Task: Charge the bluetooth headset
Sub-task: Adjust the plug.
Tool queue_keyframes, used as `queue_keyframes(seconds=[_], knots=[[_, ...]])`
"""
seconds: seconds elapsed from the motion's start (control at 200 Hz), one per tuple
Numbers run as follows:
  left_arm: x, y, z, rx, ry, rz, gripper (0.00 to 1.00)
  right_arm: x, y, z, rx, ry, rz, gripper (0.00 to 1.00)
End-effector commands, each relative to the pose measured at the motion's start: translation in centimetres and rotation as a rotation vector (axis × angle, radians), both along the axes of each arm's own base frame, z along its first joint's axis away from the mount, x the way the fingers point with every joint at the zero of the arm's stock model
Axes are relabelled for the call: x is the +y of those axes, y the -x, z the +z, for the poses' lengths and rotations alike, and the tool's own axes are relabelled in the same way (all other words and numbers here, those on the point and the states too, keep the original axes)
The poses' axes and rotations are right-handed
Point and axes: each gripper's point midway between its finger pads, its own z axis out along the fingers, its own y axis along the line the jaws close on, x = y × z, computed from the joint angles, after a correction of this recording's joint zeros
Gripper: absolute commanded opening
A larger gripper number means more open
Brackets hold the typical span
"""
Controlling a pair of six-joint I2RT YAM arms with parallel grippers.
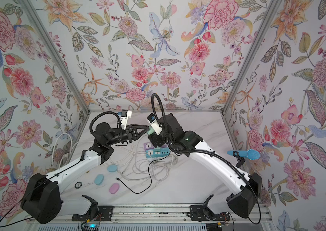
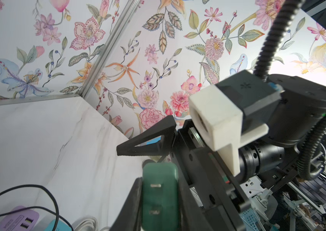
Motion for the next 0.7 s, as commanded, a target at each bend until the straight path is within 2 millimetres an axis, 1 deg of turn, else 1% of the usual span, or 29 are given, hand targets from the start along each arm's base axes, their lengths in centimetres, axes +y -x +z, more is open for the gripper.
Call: queue_keyframes(seconds=[0.0, 0.105, 0.165, 0.23, 0.3, 0.38, 0.465, 0.52, 0.585, 0.61, 0.695], knots=[[1.1, -0.4, 2.5, -0.07, 0.129, 0.019, 0.0, -1.9, 1.0, 4.6, -0.009, -0.211, -0.062, 0.84], [1.7, -1.0, 3.3, -0.08, 0.208, 0.033, 0.0, -3.8, 2.3, 7.9, -0.038, -0.355, -0.095, 0.86], [2.2, -1.2, 3.7, -0.093, 0.255, 0.042, 0.0, -4.5, 3.2, 9.3, -0.036, -0.434, -0.104, 0.83], [2.6, -1.3, 4.3, -0.109, 0.298, 0.044, 0.0, -4.3, 4.3, 10.1, -0.001, -0.506, -0.081, 0.78], [2.9, -1.4, 4.7, -0.126, 0.33, 0.045, 0.0, -3.6, 5.3, 10.1, 0.058, -0.581, -0.046, 0.73], [3.1, -1.4, 5.3, -0.149, 0.358, 0.049, 0.0, -2.2, 6.2, 9.7, 0.13, -0.678, -0.001, 0.68], [3.3, -1.2, 5.9, -0.175, 0.373, 0.049, 0.0, -0.9, 6.1, 9.0, 0.209, -0.778, 0.008, 0.67], [3.4, -1.1, 6.1, -0.19, 0.376, 0.054, 0.0, -0.1, 5.8, 8.9, 0.261, -0.827, 0.009, 0.7], [3.5, -0.9, 6.2, -0.215, 0.372, 0.063, 0.0, 0.8, 5.4, 8.8, 0.31, -0.856, 0.0, 0.82], [3.6, -0.8, 6.2, -0.226, 0.368, 0.069, 0.0, 1.1, 5.3, 8.9, 0.326, -0.865, -0.001, 0.86], [3.9, -0.4, 6.3, -0.29, 0.346, 0.103, 0.0, 2.0, 5.1, 8.9, 0.364, -0.877, 0.001, 0.9]])
